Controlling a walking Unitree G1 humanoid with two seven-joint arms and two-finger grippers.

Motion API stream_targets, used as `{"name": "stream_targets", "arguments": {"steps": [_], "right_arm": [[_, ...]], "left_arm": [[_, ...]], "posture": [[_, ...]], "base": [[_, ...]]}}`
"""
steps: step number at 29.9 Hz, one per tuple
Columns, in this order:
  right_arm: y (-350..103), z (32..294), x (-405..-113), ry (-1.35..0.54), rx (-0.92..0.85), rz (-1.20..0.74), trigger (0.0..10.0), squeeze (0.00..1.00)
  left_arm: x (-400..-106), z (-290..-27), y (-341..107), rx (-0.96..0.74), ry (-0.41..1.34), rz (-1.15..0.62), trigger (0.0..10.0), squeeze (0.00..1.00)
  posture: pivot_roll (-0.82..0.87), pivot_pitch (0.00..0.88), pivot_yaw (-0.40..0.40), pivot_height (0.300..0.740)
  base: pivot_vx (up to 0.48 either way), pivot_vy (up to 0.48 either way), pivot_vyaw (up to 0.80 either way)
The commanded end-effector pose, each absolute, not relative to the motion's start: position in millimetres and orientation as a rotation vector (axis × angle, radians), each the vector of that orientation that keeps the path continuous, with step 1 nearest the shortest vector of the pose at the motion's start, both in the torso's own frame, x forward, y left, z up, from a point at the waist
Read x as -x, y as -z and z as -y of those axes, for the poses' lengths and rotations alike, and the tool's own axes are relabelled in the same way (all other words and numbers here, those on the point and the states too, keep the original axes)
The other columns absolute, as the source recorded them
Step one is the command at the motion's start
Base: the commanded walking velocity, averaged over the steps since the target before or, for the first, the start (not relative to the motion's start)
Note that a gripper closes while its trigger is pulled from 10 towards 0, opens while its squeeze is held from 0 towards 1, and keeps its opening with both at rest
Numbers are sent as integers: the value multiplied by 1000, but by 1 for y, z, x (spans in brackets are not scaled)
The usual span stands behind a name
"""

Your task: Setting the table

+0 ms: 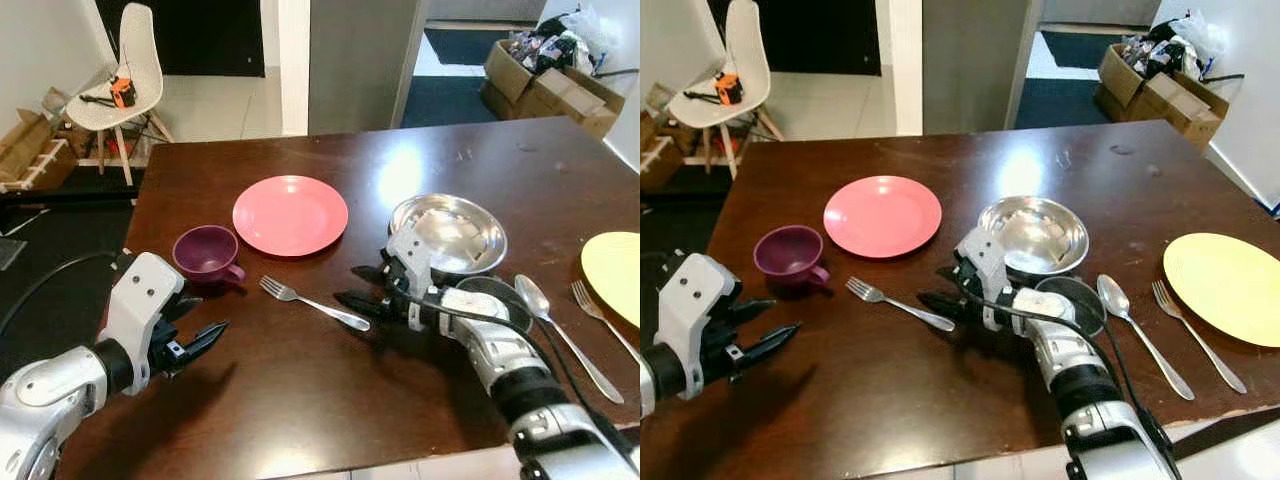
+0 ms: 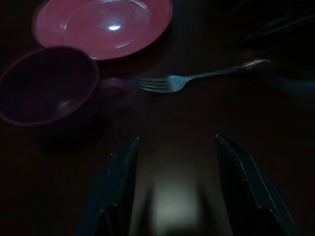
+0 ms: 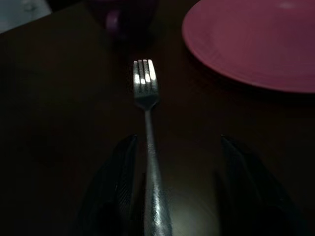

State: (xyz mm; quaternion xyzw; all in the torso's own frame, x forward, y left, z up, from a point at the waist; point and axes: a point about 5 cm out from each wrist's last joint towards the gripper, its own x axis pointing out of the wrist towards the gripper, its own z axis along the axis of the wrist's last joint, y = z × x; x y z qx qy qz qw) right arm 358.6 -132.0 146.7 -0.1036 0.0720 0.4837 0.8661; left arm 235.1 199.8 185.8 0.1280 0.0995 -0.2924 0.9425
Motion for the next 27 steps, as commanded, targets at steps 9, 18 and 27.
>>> {"name": "stream_targets", "arguments": {"steps": [9,18,27], "right_arm": [[-143,108,-366,-1077,274,-177,10000,0],[-141,105,-370,-1061,325,-194,10000,0],[-126,100,-364,-1096,380,-259,9765,0]], "left_arm": [[-218,-199,-188,-240,584,-225,10000,0],[-207,-201,-193,-238,559,-230,10000,0],[-199,-200,-198,-236,559,-236,10000,0]], "posture": [[220,132,32,740],[259,159,18,740],[278,168,15,740]], "base": [[0,0,0],[0,0,0],[0,0,0]]}}
